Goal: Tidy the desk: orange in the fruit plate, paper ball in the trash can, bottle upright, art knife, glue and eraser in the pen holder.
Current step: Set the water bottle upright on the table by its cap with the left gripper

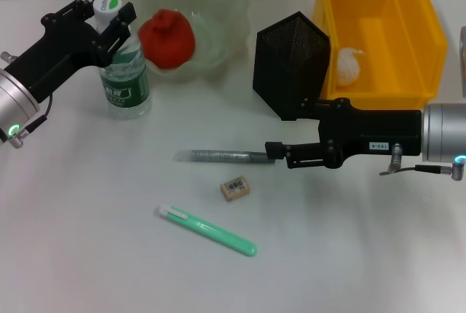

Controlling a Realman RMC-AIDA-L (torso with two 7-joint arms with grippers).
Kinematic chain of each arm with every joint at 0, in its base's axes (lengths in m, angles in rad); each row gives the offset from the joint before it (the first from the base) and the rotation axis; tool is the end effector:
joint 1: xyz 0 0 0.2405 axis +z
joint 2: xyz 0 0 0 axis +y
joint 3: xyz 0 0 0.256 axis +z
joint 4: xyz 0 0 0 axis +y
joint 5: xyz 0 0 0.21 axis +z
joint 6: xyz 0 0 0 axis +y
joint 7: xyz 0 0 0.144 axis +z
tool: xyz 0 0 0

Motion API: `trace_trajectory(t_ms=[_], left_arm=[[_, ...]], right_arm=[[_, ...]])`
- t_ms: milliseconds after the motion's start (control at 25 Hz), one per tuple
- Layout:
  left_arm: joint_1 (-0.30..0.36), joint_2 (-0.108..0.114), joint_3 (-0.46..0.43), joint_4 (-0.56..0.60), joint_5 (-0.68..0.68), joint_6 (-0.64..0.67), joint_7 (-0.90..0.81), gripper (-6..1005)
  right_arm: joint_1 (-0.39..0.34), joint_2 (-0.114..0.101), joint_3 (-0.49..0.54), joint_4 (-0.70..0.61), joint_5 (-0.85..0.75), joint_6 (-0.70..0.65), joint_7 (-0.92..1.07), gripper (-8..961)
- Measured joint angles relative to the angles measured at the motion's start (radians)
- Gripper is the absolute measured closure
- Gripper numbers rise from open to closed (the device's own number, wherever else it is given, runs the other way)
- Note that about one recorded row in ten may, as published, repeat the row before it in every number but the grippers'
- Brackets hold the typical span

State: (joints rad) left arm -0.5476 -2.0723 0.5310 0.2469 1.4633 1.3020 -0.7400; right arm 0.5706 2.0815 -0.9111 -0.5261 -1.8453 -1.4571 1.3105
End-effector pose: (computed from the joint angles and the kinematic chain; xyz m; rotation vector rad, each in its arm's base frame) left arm -0.2853 0.3579 -0.0010 -2.0696 -0.4540 -0.9022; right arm 0.2416 0.3306 -0.0419 -2.8206 0.5694 0.7213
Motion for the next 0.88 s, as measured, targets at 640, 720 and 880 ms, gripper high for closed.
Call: trace_trajectory(t_ms=[640, 720, 880], left_arm=[[0.0, 0.001, 0.003, -0.01, 0.004, -0.003, 0.002, 492], [0.0, 0.001, 0.003, -0.011, 0.004, -0.004, 0.002, 490], [0.002, 0.001, 0.002, -0.011, 0.003, -0.002, 0.002, 487]], right_arm=[[0.0, 0.0, 0.0, 0.0, 0.0, -0.001, -0.001, 129], [0.0, 0.0, 0.0, -0.001, 0.0, -0.002, -0.001, 129], [0.0, 0.0, 0.0, -0.002, 0.0, -0.005, -0.001, 129]])
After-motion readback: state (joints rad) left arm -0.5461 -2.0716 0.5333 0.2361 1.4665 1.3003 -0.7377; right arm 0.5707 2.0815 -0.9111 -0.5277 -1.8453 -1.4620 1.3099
